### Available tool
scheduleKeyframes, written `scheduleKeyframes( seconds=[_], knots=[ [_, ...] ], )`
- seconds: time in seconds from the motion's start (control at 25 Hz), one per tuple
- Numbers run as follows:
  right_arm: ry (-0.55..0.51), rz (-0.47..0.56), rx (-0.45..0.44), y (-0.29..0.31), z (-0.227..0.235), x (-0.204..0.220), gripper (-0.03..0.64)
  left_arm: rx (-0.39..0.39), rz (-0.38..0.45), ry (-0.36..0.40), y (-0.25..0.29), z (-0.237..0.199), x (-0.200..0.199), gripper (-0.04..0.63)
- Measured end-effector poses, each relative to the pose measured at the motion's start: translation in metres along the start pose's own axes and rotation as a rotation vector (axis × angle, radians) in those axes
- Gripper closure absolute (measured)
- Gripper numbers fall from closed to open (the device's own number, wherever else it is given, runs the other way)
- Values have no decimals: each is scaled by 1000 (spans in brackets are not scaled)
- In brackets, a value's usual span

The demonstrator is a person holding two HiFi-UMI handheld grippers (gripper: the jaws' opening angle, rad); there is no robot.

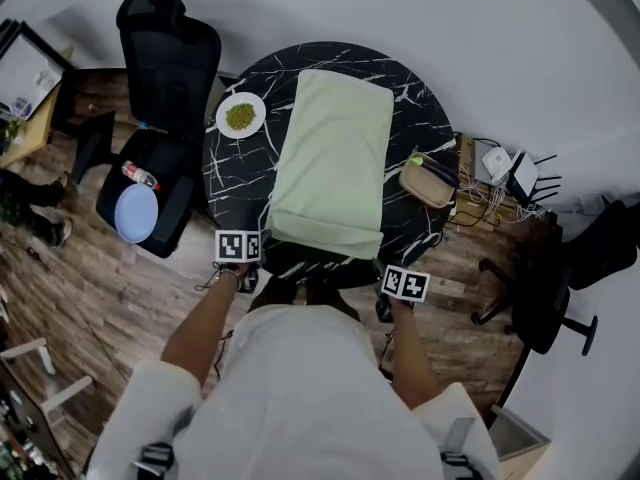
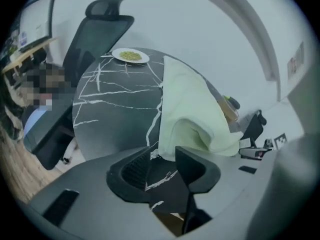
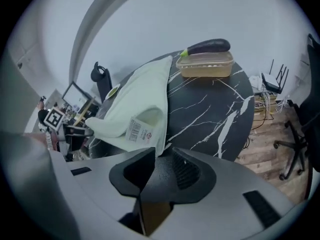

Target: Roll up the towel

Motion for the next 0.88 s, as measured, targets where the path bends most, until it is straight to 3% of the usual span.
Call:
scheduleKeyframes(
  seconds=[0.12, 0.24, 0.4, 0.56, 0.76, 0.8, 0.88],
  knots=[
    [-51, -23, -13, 5, -4, 4, 515, -25, -38, 104, 10, 2, -2, 464],
    [-63, -7, -3, 1, -3, 1, 519, -14, -54, 122, 14, 3, -1, 564],
    [-39, 71, -8, -15, -1, 1, 523, 24, -39, 53, 7, 0, 3, 575],
    [-205, 72, -62, -13, -18, 15, 510, 56, -33, -39, 0, -6, 6, 575],
    [-341, 12, -60, 15, -27, 14, 494, 60, -42, -80, 3, -8, 9, 575],
    [-363, -14, -49, 21, -27, 14, 503, 61, -43, -84, 4, -8, 10, 575],
    [-371, -37, -32, 23, -24, 12, 582, 64, -46, -80, 5, -7, 9, 575]
  ],
)
Point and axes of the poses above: the fingertips, and each gripper's own axes: y forward along the fingers, z to its right, x out of its underside, the point moved 6 cm from there along -y, backward along the fingers, and after that the axes turned 4 degrees about z, right-handed, at the moved point
